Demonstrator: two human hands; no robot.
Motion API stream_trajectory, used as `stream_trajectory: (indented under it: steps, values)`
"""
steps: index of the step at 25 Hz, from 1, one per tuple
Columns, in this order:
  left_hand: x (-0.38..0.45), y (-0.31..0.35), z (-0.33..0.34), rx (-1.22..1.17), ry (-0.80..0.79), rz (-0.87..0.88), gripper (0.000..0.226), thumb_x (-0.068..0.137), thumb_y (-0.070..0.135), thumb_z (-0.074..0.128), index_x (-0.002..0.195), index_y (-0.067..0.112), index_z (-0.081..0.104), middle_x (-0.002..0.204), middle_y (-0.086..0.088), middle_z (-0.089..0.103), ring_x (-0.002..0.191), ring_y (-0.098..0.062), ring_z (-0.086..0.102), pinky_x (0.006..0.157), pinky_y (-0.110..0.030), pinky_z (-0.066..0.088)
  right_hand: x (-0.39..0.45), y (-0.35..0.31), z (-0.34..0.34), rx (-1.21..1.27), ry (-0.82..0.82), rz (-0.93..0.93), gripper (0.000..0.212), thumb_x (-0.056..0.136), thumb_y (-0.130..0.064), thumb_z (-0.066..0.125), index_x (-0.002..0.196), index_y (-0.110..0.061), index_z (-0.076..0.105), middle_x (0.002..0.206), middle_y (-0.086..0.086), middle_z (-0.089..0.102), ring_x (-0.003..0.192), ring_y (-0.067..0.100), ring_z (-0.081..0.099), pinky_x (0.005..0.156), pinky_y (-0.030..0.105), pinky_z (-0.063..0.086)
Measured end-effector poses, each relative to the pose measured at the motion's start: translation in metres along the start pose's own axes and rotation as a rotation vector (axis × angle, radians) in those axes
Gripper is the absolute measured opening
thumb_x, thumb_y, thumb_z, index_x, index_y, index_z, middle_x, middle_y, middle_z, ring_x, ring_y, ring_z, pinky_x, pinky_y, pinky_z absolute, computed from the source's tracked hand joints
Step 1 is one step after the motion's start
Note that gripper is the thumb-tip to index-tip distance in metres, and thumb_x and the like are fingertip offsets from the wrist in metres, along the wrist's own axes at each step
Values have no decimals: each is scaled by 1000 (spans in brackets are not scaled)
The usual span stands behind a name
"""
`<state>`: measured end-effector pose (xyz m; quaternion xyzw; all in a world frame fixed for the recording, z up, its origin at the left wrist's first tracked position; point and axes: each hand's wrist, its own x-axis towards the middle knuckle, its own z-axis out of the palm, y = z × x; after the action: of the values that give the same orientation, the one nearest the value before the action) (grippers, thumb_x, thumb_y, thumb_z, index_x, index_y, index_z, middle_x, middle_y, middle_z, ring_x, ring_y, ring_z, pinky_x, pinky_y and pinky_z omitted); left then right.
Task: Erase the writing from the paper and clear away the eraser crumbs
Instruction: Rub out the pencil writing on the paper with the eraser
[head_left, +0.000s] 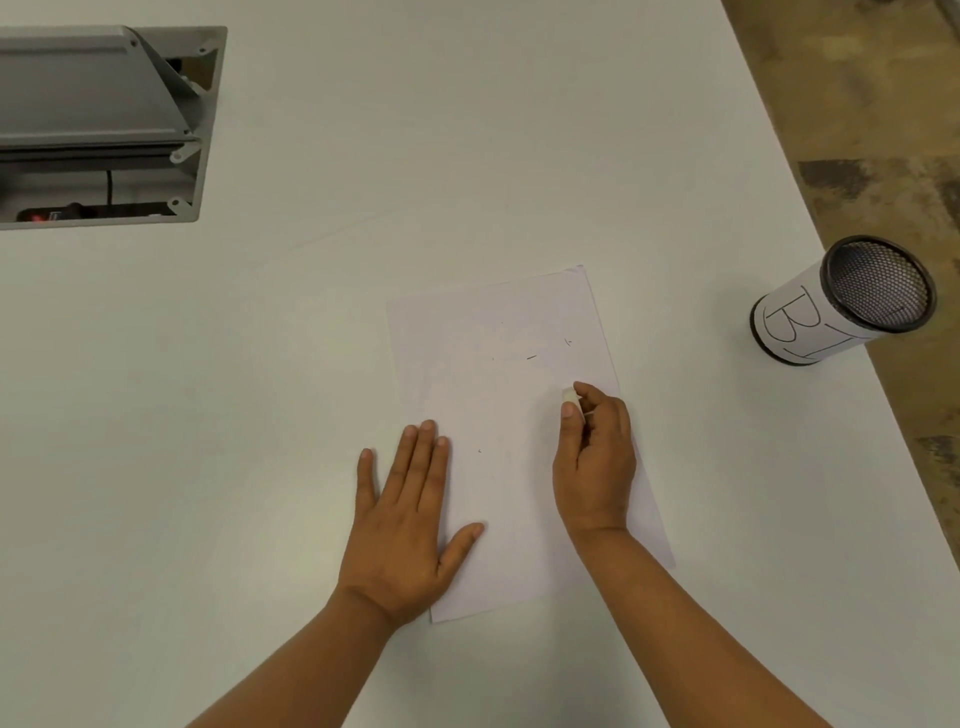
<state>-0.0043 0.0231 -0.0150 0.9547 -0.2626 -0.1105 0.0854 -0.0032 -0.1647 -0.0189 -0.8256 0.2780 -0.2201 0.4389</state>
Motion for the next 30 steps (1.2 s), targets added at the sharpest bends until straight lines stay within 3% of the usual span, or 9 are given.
stream_trajectory:
  steps: [5,11,15,19,20,23,27,30]
  values:
    - [3,0,-1,23,-13,0,74,90,56,20,147,8,15,155,-8,15,143,-19,6,110,-52,9,-1,1,-3,14,-66,-12,19,85,-24,61,102,-15,58,93,-6,52,75,2,51,66,4,42]
    - [3,0,0,44,-19,-3,73,91,55,18,147,8,15,154,-8,16,143,-21,8,110,-53,10,-17,-7,5,-149,-286,-338,22,77,-23,70,94,-10,66,84,4,64,76,10,59,67,13,47]
    - [4,0,0,75,-44,3,74,90,55,18,146,7,16,154,-9,17,143,-21,6,110,-53,10,6,-6,2,-126,-133,-125,23,73,-14,75,93,-6,67,83,6,61,73,17,61,64,21,52]
    - [4,-1,0,73,-48,-1,74,90,55,18,146,7,15,154,-9,16,143,-22,7,110,-53,10,-7,-14,7,-182,-296,-293,24,72,-17,76,92,-8,67,80,5,61,66,10,57,59,13,48]
    - [5,-1,0,71,-50,0,74,90,55,18,146,7,15,154,-9,16,143,-22,7,110,-54,11,2,-11,5,-188,-280,-306,23,71,-16,76,91,-7,67,79,7,61,64,13,58,56,18,50]
    - [4,-1,1,77,-62,1,75,90,56,19,146,6,17,154,-9,17,143,-22,7,110,-54,12,22,-9,3,-151,-104,-116,20,69,-11,77,86,-5,67,79,9,60,62,20,60,53,26,53]
    - [4,-1,2,68,-60,-7,75,90,56,21,146,6,18,154,-10,16,143,-22,7,110,-54,11,-10,-23,17,-178,-297,-282,21,72,-18,75,89,-9,67,78,5,62,63,13,59,55,16,47]
    - [6,-2,1,70,-65,-7,75,89,56,21,146,6,17,155,-9,15,143,-21,6,110,-54,12,23,-17,15,-171,-138,-126,19,70,-14,76,86,-7,68,78,10,60,62,21,61,54,26,51]
